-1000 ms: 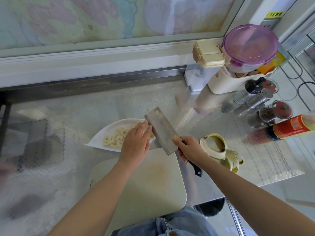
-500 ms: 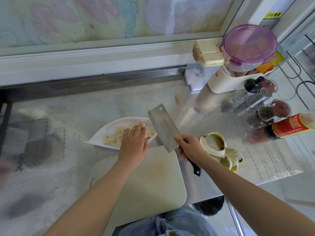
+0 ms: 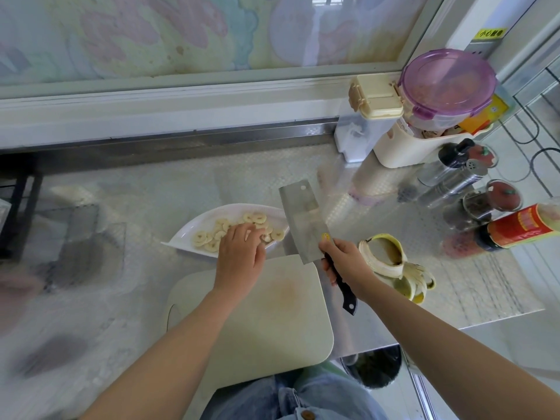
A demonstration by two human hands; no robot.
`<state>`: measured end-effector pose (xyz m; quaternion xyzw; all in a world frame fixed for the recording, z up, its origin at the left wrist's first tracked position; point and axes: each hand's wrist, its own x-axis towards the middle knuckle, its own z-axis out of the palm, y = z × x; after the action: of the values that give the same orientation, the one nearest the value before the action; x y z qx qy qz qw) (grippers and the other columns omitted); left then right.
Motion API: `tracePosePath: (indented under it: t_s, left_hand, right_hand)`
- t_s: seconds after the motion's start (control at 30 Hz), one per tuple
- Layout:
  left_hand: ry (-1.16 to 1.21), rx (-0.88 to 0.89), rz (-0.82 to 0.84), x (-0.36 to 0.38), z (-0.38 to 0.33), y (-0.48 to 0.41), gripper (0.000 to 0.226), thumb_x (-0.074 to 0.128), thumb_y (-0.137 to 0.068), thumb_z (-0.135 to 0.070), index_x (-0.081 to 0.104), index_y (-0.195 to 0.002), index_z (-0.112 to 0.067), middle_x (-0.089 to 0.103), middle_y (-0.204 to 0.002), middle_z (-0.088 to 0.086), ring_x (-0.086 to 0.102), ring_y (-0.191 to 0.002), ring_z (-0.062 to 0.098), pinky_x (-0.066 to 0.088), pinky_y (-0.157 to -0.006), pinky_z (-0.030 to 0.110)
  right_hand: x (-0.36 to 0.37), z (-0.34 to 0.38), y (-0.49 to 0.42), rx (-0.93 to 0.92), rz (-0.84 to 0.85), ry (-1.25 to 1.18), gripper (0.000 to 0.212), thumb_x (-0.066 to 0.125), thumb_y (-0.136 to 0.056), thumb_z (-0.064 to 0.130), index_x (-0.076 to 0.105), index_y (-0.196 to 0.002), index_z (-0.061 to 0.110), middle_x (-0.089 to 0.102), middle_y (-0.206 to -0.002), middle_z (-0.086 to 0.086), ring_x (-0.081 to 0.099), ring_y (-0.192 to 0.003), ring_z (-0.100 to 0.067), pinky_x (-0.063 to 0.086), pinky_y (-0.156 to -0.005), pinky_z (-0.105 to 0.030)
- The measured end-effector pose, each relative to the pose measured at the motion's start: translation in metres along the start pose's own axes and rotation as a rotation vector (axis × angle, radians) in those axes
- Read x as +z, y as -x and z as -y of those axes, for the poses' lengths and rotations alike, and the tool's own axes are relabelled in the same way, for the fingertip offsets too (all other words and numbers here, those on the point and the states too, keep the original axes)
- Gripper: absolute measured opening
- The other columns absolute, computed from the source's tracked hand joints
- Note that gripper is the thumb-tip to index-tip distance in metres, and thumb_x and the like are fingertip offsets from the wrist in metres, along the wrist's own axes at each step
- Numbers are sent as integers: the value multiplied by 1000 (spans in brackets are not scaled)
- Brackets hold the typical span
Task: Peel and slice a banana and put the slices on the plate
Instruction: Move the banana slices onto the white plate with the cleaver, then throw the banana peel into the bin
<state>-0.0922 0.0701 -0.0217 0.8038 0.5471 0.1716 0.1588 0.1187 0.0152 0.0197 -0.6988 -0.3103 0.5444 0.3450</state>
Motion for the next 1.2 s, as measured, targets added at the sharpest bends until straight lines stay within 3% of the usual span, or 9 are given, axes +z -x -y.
tracePosePath:
  t_s: [0.1, 0.17, 0.23, 0.37, 0.53, 0.7, 0.8, 1.0, 1.2]
  left_hand:
    - [533, -344, 11, -9, -20, -1, 23, 48, -94, -24, 68, -95, -12, 67, -91, 2, 59, -82, 20, 46, -73, 33]
    - [912, -600, 106, -13, -35, -3, 22, 55, -94, -27, 67, -97, -8, 69, -82, 3, 60, -69, 16, 46, -66, 28]
    - [1091, -691, 191, -12, -46, 1, 21, 59, -94, -25, 67, -101, -7, 70, -82, 6, 61, -65, 13, 47, -62, 25]
    - [1254, -764, 207, -7, -65, 14, 7, 65, -88, -9, 69, -83, -10, 67, -77, 9, 59, -66, 19, 46, -64, 28]
    - [1266, -832, 112, 2, -75, 29, 7, 66, -85, 0, 70, -90, -1, 66, -80, 16, 56, -70, 24, 50, -66, 31]
    - [1237, -800, 113, 10, -94, 42, 5, 63, -88, -5, 68, -88, -3, 64, -76, 14, 55, -63, 19, 47, -59, 25]
    - [1158, -810, 146, 23, -102, 48, 11, 60, -90, -15, 66, -84, -8, 65, -71, 7, 56, -61, 16, 45, -59, 24]
    - [503, -519, 273, 42, -111, 52, 17, 54, -91, -23, 68, -97, -16, 69, -92, 2, 61, -87, 21, 47, -77, 29]
    - [294, -436, 274, 47, -106, 45, 20, 52, -89, -15, 66, -102, -16, 64, -106, 7, 57, -104, 25, 40, -84, 28]
  right_hand:
    - [1, 2, 6, 15, 35, -58, 20, 49, -91, 8, 47, -71, 7, 46, -58, -10, 40, -38, -18, 34, -38, -25]
    - [0, 0, 10, 9, 85, -51, 14, 50, -89, 4, 48, -76, 7, 47, -58, -6, 40, -40, -17, 35, -40, -26]
    - [0, -5, 15, 0, 142, -15, 8, 52, -88, 3, 48, -81, 6, 47, -59, -6, 42, -42, -16, 36, -42, -26]
    - [-5, -14, 27, 4, 256, 21, 10, 58, -85, 2, 51, -92, 4, 45, -60, -6, 44, -45, -15, 39, -45, -27]
    - [-15, -24, 41, -41, 375, 117, 34, 64, -83, 4, 50, -114, 10, 55, -74, -7, 51, -58, -15, 46, -54, -27]
    - [-24, -46, 48, -133, 81, 292, 33, 63, -84, 15, 50, -113, 21, 62, -90, -5, 57, -61, -16, 51, -53, -34]
    - [-41, -54, 56, -138, 8, 281, 28, 62, -86, 16, 50, -110, 23, 59, -90, -2, 55, -59, -16, 48, -49, -28]
    - [-81, -59, 54, -127, -156, 312, 32, 66, -82, 13, 58, -113, 19, 64, -88, -9, 62, -61, -24, 54, -53, -34]
    - [-82, -59, 39, -167, -168, 496, 24, 68, -76, 24, 67, -100, 25, 68, -78, 4, 64, -72, -16, 54, -66, -33]
